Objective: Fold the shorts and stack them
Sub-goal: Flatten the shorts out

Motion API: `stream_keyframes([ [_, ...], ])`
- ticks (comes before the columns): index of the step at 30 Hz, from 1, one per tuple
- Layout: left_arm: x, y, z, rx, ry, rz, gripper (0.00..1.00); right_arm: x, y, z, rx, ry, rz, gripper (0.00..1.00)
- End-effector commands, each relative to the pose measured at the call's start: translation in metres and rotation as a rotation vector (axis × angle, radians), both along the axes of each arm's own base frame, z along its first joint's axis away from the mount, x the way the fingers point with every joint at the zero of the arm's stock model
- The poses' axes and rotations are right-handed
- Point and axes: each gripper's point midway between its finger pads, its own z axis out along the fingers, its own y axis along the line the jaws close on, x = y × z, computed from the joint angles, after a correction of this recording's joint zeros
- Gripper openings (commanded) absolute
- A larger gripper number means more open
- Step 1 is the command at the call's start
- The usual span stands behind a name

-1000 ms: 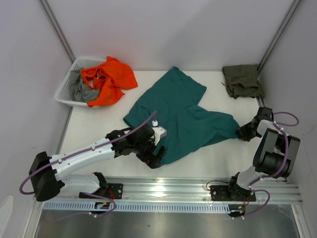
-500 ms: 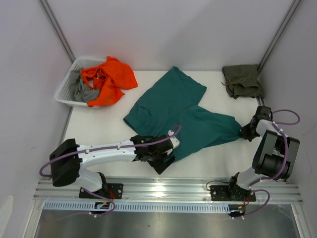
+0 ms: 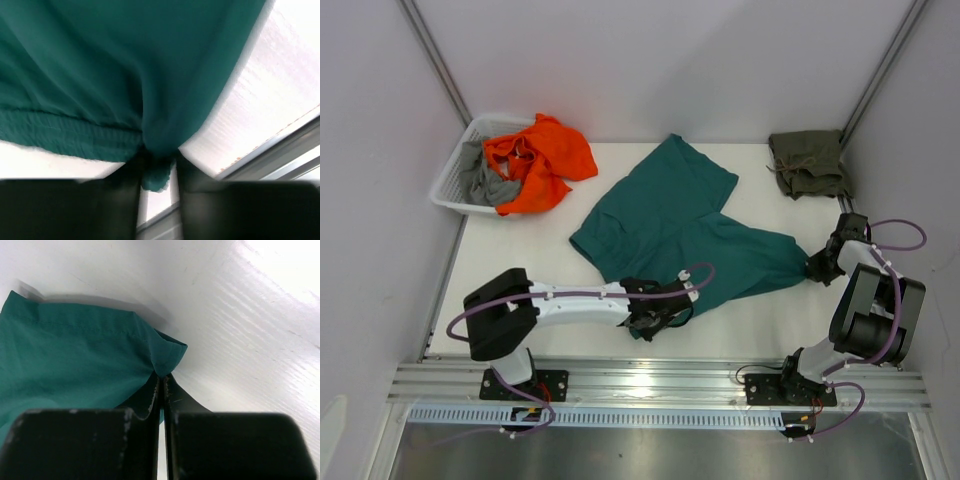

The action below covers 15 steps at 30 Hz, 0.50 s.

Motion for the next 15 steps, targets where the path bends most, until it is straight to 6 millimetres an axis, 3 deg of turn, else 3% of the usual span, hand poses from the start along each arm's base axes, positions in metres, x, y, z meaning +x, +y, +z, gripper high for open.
stream_keyframes([
  [1,0.001,-0.018,0.009,-0.038,-0.004,-0.035,0.16,0.005,-0.018,0.023,-0.112,0.013,0.011,0.00],
  [2,-0.002,-0.018,0.011,-0.038,0.010,-0.038,0.04,0.003,-0.022,0.026,-0.141,0.034,0.015,0.00],
  [3,-0.003,-0.016,0.012,-0.028,0.014,-0.038,0.01,0.001,-0.026,0.030,-0.174,0.057,0.017,0.00],
  [5,-0.005,-0.007,0.021,-0.004,0.020,-0.049,0.00,-0.003,-0.041,0.045,-0.273,0.094,0.006,0.00],
  [8,-0.006,0.012,0.033,-0.019,0.022,0.007,0.01,-0.018,-0.047,0.053,-0.296,0.088,-0.057,0.00],
  [9,-0.014,0.025,0.027,-0.009,0.071,0.025,0.01,-0.023,-0.046,0.052,-0.289,0.089,-0.071,0.00],
  [11,-0.009,0.036,0.034,-0.066,0.108,0.129,0.01,-0.037,-0.035,0.039,-0.241,0.112,-0.075,0.00],
  [13,-0.016,0.055,0.023,-0.066,0.172,0.188,0.01,-0.049,-0.023,0.032,-0.202,0.145,-0.060,0.00],
  [15,-0.008,0.072,0.021,-0.069,0.170,0.257,0.01,-0.060,-0.004,0.026,-0.176,0.171,-0.007,0.00],
])
